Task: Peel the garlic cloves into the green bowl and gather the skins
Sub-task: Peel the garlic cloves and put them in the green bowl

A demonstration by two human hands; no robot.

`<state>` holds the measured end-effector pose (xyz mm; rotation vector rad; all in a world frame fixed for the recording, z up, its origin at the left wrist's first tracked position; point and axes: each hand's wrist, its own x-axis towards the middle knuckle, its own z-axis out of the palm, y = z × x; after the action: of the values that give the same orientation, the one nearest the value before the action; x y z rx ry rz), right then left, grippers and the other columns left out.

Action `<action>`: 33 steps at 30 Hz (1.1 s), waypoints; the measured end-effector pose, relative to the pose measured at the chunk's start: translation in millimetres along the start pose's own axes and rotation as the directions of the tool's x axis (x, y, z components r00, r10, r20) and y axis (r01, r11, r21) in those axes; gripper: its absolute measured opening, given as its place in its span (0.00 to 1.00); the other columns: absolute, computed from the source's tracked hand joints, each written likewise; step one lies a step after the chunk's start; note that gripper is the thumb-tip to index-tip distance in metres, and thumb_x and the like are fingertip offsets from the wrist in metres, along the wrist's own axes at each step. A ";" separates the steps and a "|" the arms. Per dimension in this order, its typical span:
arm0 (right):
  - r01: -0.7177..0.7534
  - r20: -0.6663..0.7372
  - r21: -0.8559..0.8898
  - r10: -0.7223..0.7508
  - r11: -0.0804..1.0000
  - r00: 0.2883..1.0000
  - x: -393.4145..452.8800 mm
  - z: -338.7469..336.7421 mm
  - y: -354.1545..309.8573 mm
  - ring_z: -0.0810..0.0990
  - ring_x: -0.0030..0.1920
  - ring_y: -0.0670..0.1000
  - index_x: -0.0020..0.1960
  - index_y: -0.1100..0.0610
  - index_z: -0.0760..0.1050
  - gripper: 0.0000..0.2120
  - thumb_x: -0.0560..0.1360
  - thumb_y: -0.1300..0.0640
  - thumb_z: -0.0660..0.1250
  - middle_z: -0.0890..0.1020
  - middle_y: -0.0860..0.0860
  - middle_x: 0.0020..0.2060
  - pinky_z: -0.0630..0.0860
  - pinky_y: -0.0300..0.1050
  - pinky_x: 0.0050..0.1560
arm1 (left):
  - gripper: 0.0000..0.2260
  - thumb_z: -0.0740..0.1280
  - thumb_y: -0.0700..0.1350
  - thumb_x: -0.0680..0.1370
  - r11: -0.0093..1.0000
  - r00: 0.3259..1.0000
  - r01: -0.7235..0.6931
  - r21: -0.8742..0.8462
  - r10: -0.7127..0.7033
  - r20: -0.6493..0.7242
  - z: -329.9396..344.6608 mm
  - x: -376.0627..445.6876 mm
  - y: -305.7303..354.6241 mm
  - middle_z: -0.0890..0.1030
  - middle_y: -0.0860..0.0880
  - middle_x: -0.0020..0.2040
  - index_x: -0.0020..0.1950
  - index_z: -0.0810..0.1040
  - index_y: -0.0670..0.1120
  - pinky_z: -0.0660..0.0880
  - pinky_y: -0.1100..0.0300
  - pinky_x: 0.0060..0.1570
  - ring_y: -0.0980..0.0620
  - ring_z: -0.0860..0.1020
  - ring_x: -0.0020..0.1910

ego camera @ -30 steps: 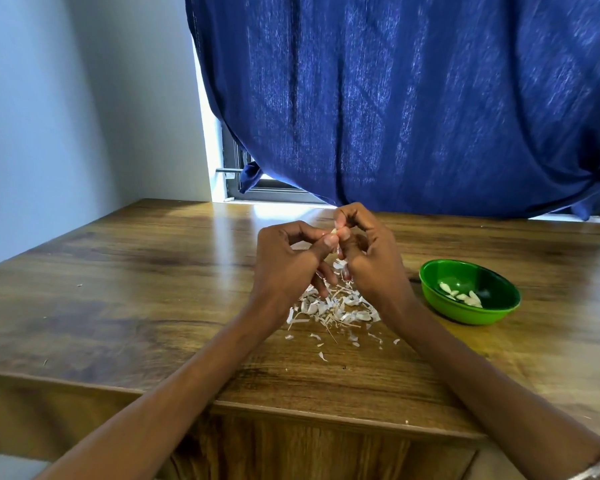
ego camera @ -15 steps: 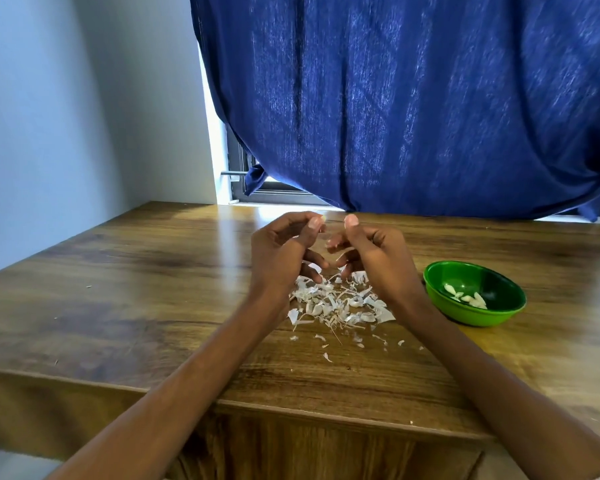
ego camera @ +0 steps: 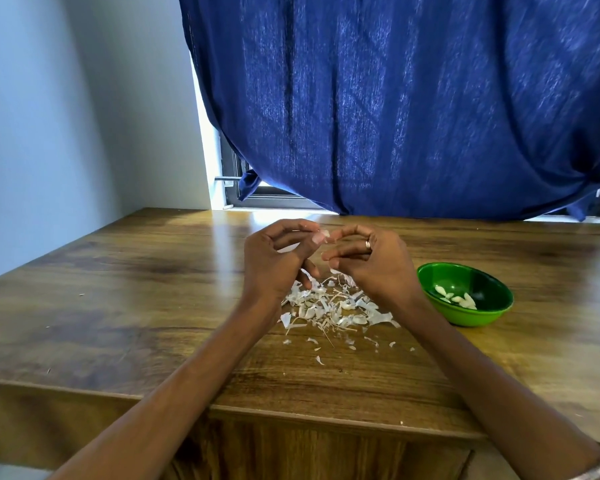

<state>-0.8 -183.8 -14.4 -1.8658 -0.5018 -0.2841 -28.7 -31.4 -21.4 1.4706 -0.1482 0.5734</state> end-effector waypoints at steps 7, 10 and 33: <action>0.114 0.026 -0.003 -0.114 0.993 0.993 1.9 -1.4 2.6 0.84 0.50 0.39 0.58 0.51 0.80 0.21 0.74 0.74 0.68 0.86 0.46 0.50 0.81 0.38 0.46 | 0.10 0.79 0.40 0.72 0.999 0.999 0.023 0.036 -0.021 -0.039 0.4 0.5 -0.3 0.87 0.45 0.37 0.52 0.84 0.42 0.72 0.62 0.21 0.49 0.77 0.21; 0.184 -0.043 -0.054 -0.186 0.982 0.982 3.6 -0.3 2.4 0.83 0.52 0.38 0.55 0.47 0.82 0.11 0.75 0.59 0.75 0.85 0.40 0.51 0.81 0.35 0.51 | 0.13 0.80 0.40 0.71 0.998 0.997 0.054 0.014 -0.053 -0.055 -0.3 2.0 0.3 0.87 0.46 0.39 0.52 0.84 0.43 0.72 0.62 0.21 0.50 0.77 0.21; -0.004 -0.108 -0.397 -0.043 0.918 0.993 -13.0 -87.0 -14.1 0.83 0.39 0.35 0.44 0.48 0.85 0.05 0.73 0.58 0.76 0.85 0.39 0.37 0.77 0.27 0.39 | 0.03 0.76 0.51 0.76 0.647 0.906 -0.413 0.641 0.366 0.214 -3.5 5.1 -25.7 0.86 0.61 0.39 0.48 0.84 0.57 0.79 0.55 0.49 0.60 0.80 0.35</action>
<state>-14.7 -264.0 21.8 -2.2238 -0.4034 -0.5366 -13.6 -26.6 -42.6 2.2033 -0.3431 1.0069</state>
